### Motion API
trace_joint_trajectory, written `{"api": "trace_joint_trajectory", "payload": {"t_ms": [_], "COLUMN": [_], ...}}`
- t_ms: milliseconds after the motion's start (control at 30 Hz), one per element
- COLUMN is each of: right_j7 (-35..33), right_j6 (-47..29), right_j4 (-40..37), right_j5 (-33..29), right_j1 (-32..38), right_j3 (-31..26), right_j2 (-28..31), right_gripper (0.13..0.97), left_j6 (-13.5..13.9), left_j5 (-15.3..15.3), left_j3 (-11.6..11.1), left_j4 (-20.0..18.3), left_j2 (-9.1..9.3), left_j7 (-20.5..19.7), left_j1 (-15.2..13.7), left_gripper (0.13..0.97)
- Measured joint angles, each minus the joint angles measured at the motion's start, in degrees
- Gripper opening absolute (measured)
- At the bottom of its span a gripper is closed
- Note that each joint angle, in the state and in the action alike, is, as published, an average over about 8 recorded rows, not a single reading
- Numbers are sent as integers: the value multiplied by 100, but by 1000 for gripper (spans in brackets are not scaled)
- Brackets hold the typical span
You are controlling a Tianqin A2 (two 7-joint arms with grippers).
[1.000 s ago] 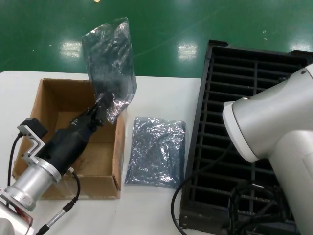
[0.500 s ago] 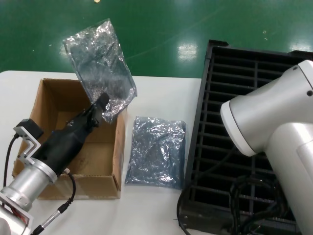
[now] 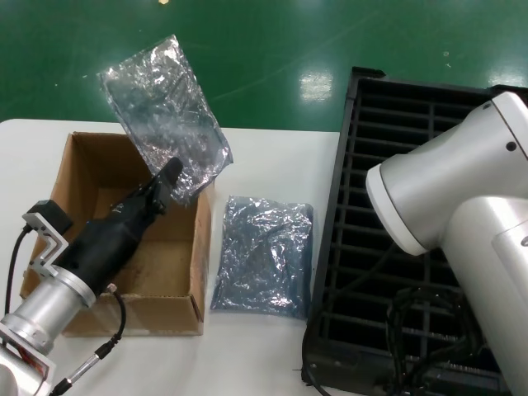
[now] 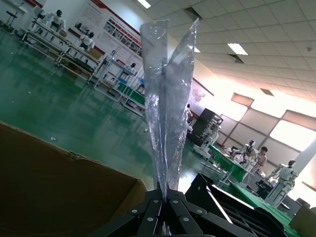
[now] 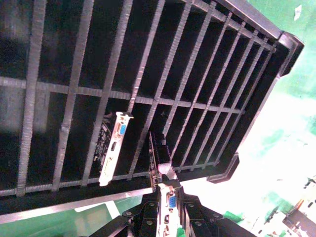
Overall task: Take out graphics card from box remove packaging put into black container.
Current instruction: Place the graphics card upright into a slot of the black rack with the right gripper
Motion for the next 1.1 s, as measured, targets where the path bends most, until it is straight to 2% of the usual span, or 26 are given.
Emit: {"api": "trace_joint_trajectory", "payload": {"t_ms": [467,1100], "right_j7": [322,1204], "right_j6": [0,0], "right_j4": [95,256], "right_j5": [0,0], "right_j1": [-27,-148], "right_j3": [108,240], "right_j2": [0,0], "right_gripper": [185,185], "left_j6": [18,110], "left_j5": [47,128], "left_j3": [-36,-96], "left_j4": [148,830], "left_j2": [3,-14], "left_j7": [114,468], "left_j1": [-74,-405], "left_gripper": [139,139]}}
